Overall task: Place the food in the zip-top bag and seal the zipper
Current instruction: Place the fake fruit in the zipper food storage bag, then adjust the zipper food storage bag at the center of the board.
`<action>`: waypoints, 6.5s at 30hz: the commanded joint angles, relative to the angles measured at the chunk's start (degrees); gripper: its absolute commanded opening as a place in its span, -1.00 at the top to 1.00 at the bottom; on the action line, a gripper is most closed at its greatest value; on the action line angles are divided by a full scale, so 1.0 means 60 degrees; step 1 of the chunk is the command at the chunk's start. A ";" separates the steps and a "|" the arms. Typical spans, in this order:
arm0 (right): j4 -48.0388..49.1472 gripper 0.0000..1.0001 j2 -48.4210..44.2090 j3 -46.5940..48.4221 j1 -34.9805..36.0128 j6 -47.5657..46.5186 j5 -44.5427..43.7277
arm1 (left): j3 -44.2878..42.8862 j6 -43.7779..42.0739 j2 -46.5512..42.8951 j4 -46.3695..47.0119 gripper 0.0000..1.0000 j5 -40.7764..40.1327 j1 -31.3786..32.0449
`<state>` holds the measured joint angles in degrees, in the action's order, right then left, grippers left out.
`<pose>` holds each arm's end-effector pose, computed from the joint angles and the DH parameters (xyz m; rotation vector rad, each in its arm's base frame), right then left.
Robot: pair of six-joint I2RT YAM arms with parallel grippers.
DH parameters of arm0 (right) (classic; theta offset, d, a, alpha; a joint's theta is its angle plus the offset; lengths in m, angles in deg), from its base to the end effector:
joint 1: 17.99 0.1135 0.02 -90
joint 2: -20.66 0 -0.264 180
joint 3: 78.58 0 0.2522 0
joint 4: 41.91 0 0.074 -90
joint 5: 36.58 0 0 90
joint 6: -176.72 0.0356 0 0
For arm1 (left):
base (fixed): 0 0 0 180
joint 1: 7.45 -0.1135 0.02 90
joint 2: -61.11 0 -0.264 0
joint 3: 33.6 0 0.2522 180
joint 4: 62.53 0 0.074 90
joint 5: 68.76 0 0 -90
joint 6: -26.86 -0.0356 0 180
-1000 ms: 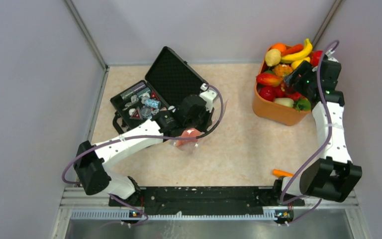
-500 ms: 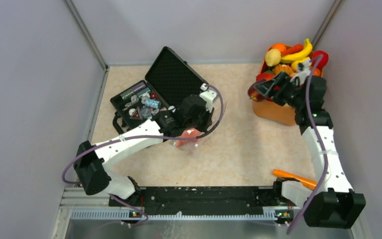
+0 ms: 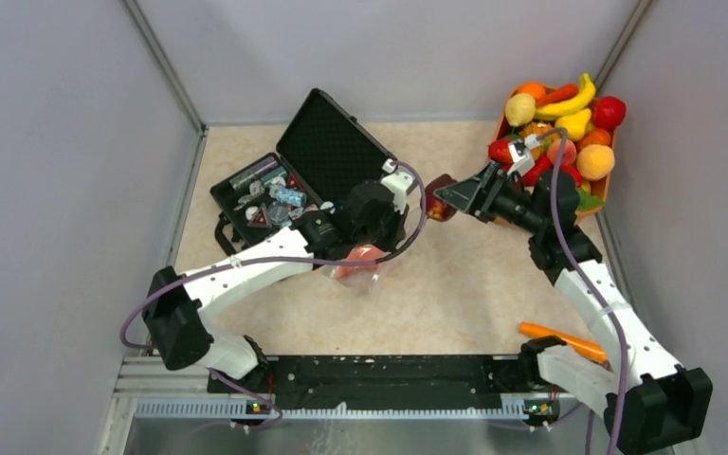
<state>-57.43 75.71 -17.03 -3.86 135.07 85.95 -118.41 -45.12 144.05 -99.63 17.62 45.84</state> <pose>0.2107 0.0728 0.3421 0.1026 1.8809 1.2653 0.1985 -0.2625 0.3205 0.6482 2.1609 -0.6232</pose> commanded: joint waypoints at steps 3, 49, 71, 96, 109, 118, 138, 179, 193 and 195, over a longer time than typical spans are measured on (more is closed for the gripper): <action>0.0578 0.51 0.0122 -0.0113 0.0708 0.0304 -0.0458 | -0.0346 0.0225 0.0038 0.0490 1.00 -0.0096 0.0038; -0.4331 0.14 0.2146 0.2714 0.3998 -0.2263 -0.6955 | -0.1079 0.0084 0.0001 0.0309 1.00 0.0336 0.0155; -0.3722 -0.76 0.1149 0.2499 0.4017 -0.2284 -0.5929 | -0.1030 0.0219 0.0018 0.0442 1.00 -0.0022 0.0155; -0.3705 -0.43 0.1245 0.1467 0.3875 -0.2253 -0.5452 | -0.0848 0.1278 0.0002 0.0350 1.00 -0.0607 -0.0107; -0.2276 -0.35 0.0108 0.0706 0.3697 -0.1819 -0.4571 | -0.0653 0.1037 -0.0293 0.0622 1.00 -0.0283 -0.0137; -0.2369 -0.46 -0.0235 0.0667 0.3314 -0.1503 -0.5196 | -0.0680 0.1022 -0.0592 0.0765 1.00 -0.0154 -0.0138; -0.3102 0.17 0.0003 0.0324 0.3182 -0.1585 -0.5739 | -0.0625 0.0908 -0.1016 0.0775 1.00 -0.0651 -0.0145; -0.2871 1.00 0.0708 0.1225 0.3182 -0.1494 -0.5689 | -0.1082 0.0485 0.0054 -0.1533 0.09 -0.0670 0.0676; -0.3673 1.00 0.0611 0.1757 0.3186 -0.2318 -0.5636 | -0.1770 0.0441 -0.0218 -0.1898 1.00 -0.3559 0.0665; -0.3723 1.00 0.0650 0.2224 0.3182 -0.2748 -0.4801 | -0.2205 0.0159 -0.0247 -0.1884 1.00 -0.4067 0.0678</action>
<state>-79.79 80.06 -10.87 15.57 123.66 51.70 -125.62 -42.30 144.97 -112.11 2.24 49.97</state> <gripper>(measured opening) 0.004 0.002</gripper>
